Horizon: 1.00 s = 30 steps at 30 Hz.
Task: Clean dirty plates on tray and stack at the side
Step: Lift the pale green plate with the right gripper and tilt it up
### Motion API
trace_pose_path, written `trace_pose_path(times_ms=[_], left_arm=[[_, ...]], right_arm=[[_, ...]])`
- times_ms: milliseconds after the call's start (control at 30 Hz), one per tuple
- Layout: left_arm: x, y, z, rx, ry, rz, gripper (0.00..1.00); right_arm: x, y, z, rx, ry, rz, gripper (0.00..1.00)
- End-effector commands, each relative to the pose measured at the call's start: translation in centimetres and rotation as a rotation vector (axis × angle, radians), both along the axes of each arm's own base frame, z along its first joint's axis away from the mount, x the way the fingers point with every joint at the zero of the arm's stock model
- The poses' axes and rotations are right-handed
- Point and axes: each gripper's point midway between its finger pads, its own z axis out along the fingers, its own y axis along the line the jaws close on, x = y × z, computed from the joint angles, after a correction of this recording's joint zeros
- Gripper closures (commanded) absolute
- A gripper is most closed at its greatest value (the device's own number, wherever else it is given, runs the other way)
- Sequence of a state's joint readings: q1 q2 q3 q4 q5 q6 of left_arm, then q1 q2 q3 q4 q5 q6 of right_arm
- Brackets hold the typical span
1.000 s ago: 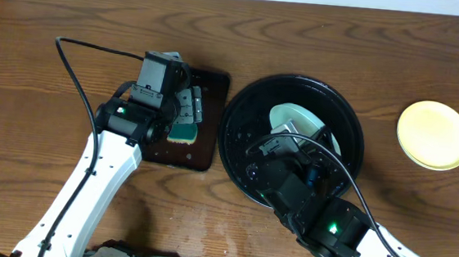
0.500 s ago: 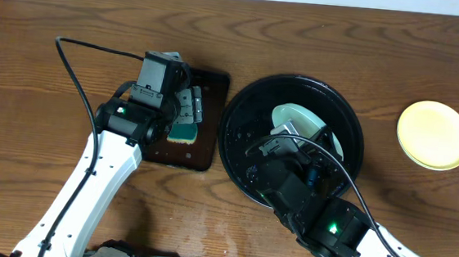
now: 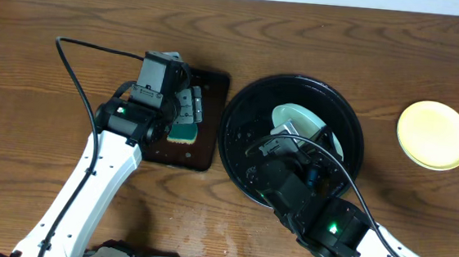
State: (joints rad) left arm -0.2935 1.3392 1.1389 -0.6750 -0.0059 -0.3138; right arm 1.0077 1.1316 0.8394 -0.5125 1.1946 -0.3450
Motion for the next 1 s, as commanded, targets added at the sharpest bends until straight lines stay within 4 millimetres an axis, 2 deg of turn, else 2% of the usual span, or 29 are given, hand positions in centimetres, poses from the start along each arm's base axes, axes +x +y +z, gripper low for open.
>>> trace_pose_path(times_ms=[0,700,767,833,967], left_arm=[[0.4,0.0,0.9,-0.003,-0.022,0.002,0.17],[0.4,0.0,0.9,-0.003,-0.022,0.002,0.17],[0.4,0.0,0.9,-0.003,-0.022,0.002,0.16],[0.4,0.0,0.9,-0.003,-0.022,0.002,0.17],[0.4,0.0,0.9,-0.003,-0.022,0.002,0.17]], right_arm=[[-0.1,-0.2,1.3,0.012,-0.037,-0.016,0.99],[-0.1,-0.2,1.2,0.024,-0.037,-0.016,0.99],[0.0,-0.1,1.0,0.092,-0.045,-0.026,0.99],[0.2,0.1,0.3,0.231,-0.042,-0.043,0.99],[0.8,-1.0,-2.2,0.524,0.011,-0.149,0.99]])
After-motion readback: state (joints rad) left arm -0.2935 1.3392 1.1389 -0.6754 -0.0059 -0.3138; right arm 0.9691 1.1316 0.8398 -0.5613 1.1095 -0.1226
